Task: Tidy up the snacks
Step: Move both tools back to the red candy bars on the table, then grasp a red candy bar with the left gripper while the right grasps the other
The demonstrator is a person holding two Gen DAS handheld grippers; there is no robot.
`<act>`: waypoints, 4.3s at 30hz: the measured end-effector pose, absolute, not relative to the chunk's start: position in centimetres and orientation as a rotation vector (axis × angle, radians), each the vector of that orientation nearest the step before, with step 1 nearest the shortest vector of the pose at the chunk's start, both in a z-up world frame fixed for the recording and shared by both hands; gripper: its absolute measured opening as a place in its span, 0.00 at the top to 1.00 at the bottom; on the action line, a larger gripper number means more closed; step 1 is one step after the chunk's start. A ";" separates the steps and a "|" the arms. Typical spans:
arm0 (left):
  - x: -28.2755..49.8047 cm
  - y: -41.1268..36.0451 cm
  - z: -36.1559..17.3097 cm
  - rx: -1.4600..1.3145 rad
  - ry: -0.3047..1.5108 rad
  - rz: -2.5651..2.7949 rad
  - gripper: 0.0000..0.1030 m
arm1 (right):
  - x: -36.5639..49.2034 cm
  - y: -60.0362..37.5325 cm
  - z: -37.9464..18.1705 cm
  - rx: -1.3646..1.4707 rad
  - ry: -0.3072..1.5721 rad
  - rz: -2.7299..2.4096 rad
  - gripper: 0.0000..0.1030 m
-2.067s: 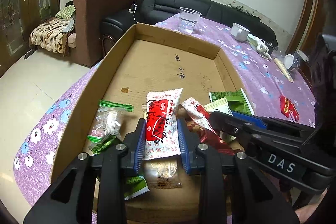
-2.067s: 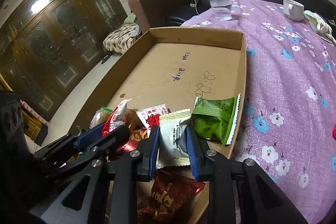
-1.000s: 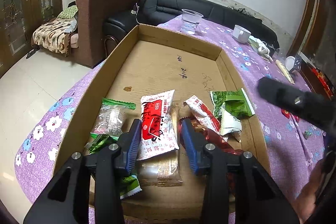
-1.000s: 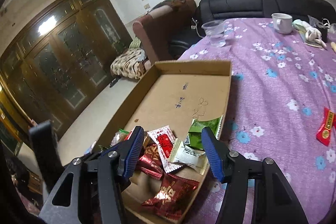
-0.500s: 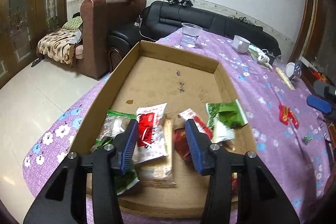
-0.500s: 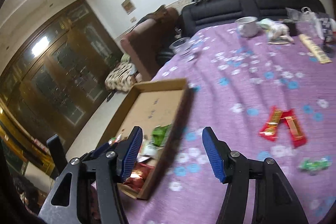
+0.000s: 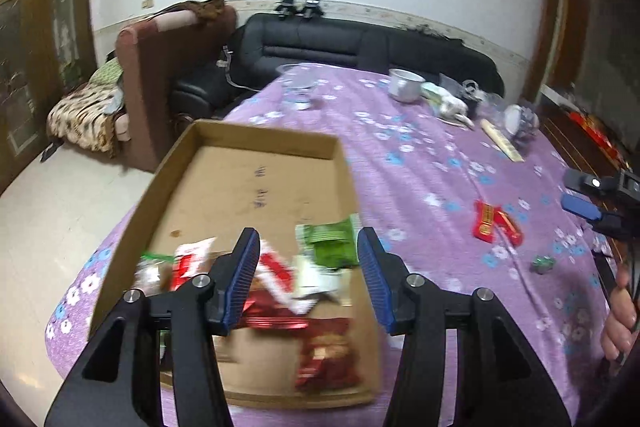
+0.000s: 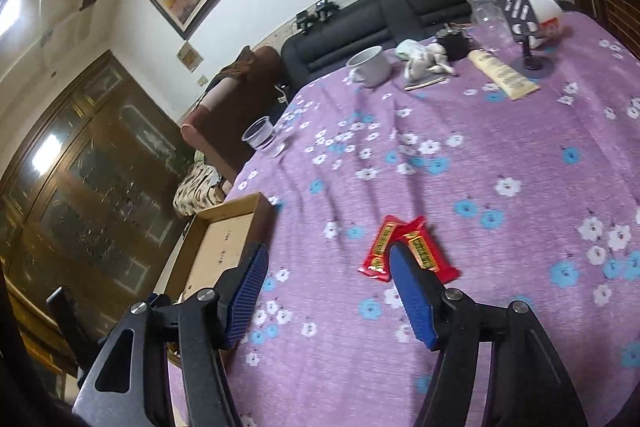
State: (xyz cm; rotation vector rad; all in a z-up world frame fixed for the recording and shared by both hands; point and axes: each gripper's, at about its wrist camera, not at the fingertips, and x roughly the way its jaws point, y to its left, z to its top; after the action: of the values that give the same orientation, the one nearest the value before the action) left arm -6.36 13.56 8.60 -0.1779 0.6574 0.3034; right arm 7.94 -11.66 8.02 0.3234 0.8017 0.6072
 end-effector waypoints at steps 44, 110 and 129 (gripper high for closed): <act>10.3 -2.1 4.4 -0.038 0.977 0.010 0.52 | 12.6 -13.4 2.5 0.118 0.907 0.426 0.79; 5.2 1.5 1.6 -0.045 0.842 0.113 0.78 | 8.7 -6.5 0.1 -0.089 0.921 0.559 0.77; 4.4 2.3 2.6 -0.072 0.773 0.143 0.82 | 7.5 -6.6 1.5 -0.116 0.803 0.534 0.81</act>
State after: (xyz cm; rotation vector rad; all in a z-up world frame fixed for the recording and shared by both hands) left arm 4.41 2.30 2.65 -0.0721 0.7734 0.1425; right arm 7.52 -6.58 1.50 -0.1161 0.8030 0.5343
